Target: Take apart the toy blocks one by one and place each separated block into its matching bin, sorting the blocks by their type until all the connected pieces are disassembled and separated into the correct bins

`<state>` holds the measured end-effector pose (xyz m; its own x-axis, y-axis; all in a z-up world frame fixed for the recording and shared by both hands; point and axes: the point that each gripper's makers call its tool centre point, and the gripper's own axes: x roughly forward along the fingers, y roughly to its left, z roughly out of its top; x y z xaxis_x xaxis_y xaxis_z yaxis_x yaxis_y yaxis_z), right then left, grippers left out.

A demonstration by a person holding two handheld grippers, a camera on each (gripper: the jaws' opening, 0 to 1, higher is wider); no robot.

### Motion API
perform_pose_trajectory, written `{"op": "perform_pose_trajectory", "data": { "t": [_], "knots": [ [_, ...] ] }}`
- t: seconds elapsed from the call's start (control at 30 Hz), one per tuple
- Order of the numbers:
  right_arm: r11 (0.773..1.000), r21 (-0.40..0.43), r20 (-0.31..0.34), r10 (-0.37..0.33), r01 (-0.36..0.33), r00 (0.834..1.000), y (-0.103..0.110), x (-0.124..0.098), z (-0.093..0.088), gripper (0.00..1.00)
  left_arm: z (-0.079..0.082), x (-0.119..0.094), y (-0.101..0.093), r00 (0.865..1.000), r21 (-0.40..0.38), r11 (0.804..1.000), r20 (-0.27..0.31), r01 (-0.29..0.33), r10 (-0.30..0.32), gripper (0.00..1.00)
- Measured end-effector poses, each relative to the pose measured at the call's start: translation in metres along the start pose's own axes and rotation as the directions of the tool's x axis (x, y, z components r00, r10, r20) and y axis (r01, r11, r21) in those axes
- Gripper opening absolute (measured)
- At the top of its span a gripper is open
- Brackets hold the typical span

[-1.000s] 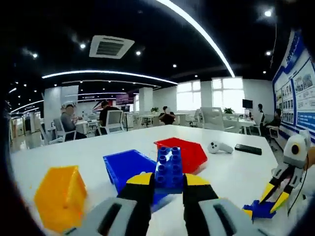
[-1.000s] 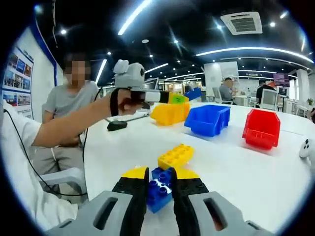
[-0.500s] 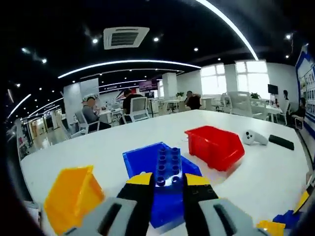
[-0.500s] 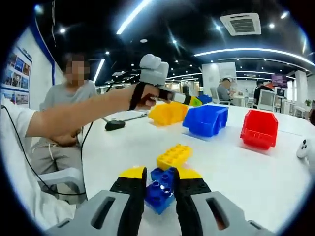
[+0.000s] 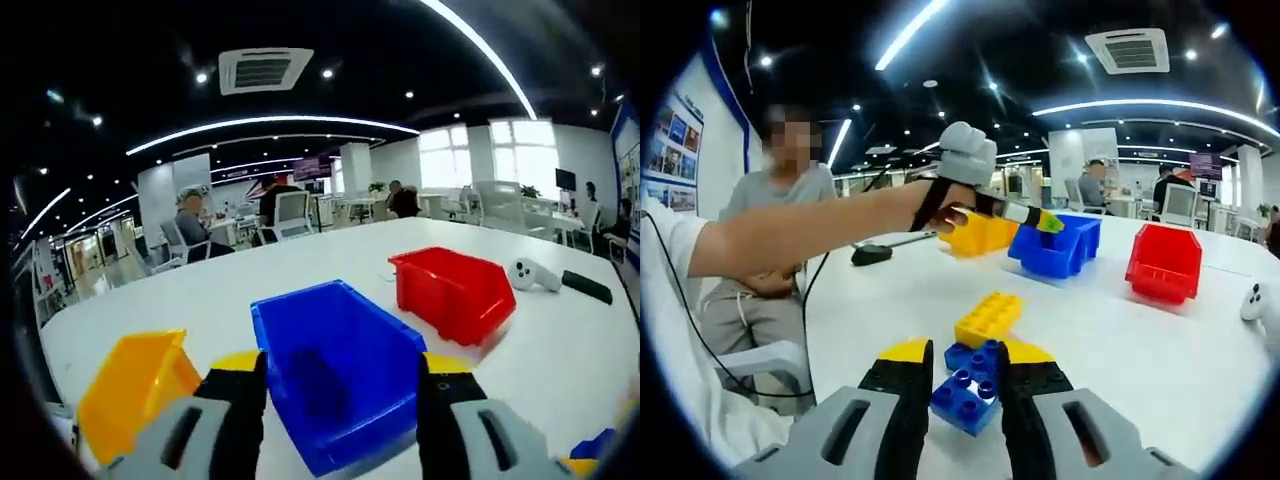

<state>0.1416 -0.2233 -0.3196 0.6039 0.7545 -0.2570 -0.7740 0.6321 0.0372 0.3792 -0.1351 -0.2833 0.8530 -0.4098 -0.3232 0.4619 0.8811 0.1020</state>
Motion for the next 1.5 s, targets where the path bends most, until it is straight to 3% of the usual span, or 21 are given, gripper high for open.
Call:
{"op": "perform_pose_trajectory", "data": {
  "t": [0.3,0.43,0.53,0.7,0.87,0.93,1.07,1.13,1.17,1.33,1.5],
  "knots": [
    [1.000,0.007,0.005,0.000,0.000,1.000,-0.003,0.002,0.001,0.27,0.011,-0.023,-0.015,0.994,0.040,0.995,0.055,0.090,-0.092,0.70],
    [1.000,0.013,0.011,0.001,-0.001,1.000,-0.004,0.002,0.001,0.27,0.019,-0.042,-0.033,0.981,0.066,0.986,0.103,0.156,-0.162,0.71],
    [1.000,0.014,0.012,0.001,-0.001,1.000,-0.005,0.002,0.001,0.27,0.013,-0.056,-0.044,0.972,0.108,0.974,0.101,0.199,-0.210,0.71],
    [1.000,0.013,0.014,-0.002,0.001,1.000,-0.007,0.003,0.001,0.27,0.001,-0.076,-0.062,0.944,0.096,0.948,0.103,0.304,-0.314,0.76],
    [1.000,0.014,0.015,-0.003,0.003,1.000,-0.010,0.002,0.001,0.27,-0.021,-0.093,-0.087,0.898,0.187,0.893,0.087,0.410,-0.431,0.78],
    [1.000,0.008,0.012,-0.003,0.003,1.000,-0.010,0.002,0.001,0.27,-0.031,-0.110,-0.107,0.868,0.205,0.860,0.074,0.468,-0.490,0.79],
    [1.000,0.001,0.007,0.000,0.000,1.000,-0.009,0.002,0.001,0.28,-0.044,-0.116,-0.123,0.819,0.176,0.813,0.055,0.554,-0.570,0.80],
    [1.000,0.000,0.006,0.001,-0.001,1.000,-0.008,0.002,0.001,0.28,-0.049,-0.116,-0.127,0.807,0.200,0.797,0.045,0.570,-0.588,0.80],
    [1.000,0.001,0.007,0.001,-0.001,1.000,-0.008,0.002,0.001,0.28,-0.052,-0.117,-0.131,0.793,0.207,0.781,0.035,0.589,-0.608,0.80],
    [1.000,-0.003,0.004,0.003,-0.003,1.000,-0.008,0.002,0.001,0.28,-0.064,-0.117,-0.144,0.773,0.202,0.756,-0.005,0.622,-0.634,0.75],
    [1.000,-0.002,0.002,0.008,-0.008,1.000,-0.007,0.002,0.001,0.28,-0.078,-0.110,-0.154,0.733,0.183,0.717,-0.039,0.673,-0.679,0.74]
  ]
}}
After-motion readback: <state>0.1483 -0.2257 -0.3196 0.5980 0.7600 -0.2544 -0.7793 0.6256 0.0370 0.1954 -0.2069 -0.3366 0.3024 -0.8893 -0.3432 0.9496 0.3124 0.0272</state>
